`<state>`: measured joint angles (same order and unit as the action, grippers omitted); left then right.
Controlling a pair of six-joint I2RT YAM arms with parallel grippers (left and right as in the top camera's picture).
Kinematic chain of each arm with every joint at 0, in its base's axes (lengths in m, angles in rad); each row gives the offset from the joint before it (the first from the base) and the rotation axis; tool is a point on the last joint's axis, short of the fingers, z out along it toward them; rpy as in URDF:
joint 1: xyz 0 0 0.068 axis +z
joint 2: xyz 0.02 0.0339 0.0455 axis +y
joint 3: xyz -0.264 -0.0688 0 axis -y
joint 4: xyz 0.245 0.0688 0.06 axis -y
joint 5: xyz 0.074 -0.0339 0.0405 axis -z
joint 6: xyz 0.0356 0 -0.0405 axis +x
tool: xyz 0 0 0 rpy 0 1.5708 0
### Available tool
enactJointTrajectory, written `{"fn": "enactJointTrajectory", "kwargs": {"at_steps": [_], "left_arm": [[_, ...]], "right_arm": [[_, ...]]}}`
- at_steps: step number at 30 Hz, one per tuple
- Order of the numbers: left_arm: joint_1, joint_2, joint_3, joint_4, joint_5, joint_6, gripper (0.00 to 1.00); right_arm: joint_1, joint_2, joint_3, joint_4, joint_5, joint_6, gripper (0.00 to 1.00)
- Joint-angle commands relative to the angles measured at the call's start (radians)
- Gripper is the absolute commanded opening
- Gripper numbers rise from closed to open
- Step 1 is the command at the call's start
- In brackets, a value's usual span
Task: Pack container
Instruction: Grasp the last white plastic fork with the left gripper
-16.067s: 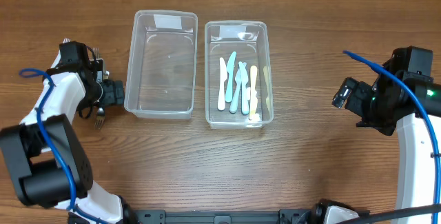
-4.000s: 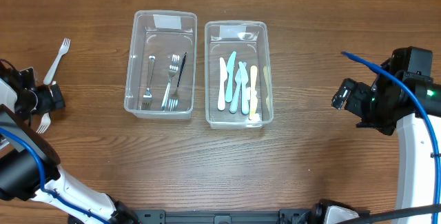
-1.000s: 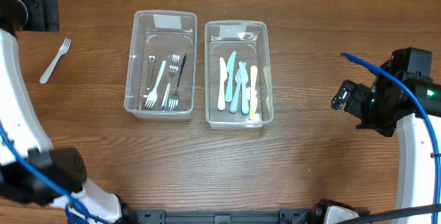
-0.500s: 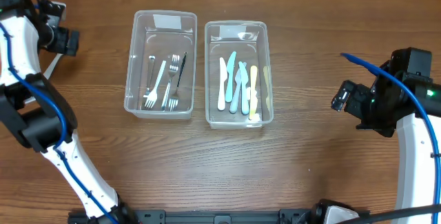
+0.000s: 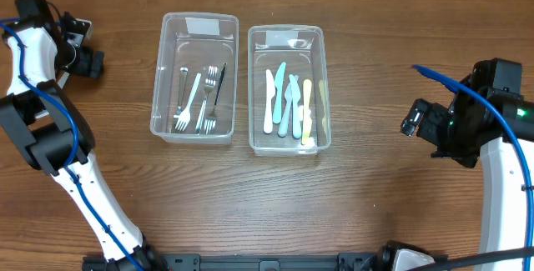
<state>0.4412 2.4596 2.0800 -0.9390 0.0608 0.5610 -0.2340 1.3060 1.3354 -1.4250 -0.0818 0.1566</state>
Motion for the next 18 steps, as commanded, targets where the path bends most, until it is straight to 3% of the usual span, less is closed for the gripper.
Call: {"fn": "enactJointTrajectory", "kwargs": {"at_steps": [1,4,18], "left_arm": [[0.023,0.048,-0.003,-0.036,0.011,0.019,0.85],[0.024,0.048,-0.003,-0.062,0.011,0.018,0.67],[0.024,0.048,-0.003,-0.112,0.011,0.015,0.28]], "right_arm": [[0.004,-0.014,0.006,0.003,-0.006,-0.005,1.0],[0.004,-0.014,0.006,0.003,-0.004,-0.005,1.0],[0.004,-0.014,0.006,0.002,0.01,-0.005,1.0]]}}
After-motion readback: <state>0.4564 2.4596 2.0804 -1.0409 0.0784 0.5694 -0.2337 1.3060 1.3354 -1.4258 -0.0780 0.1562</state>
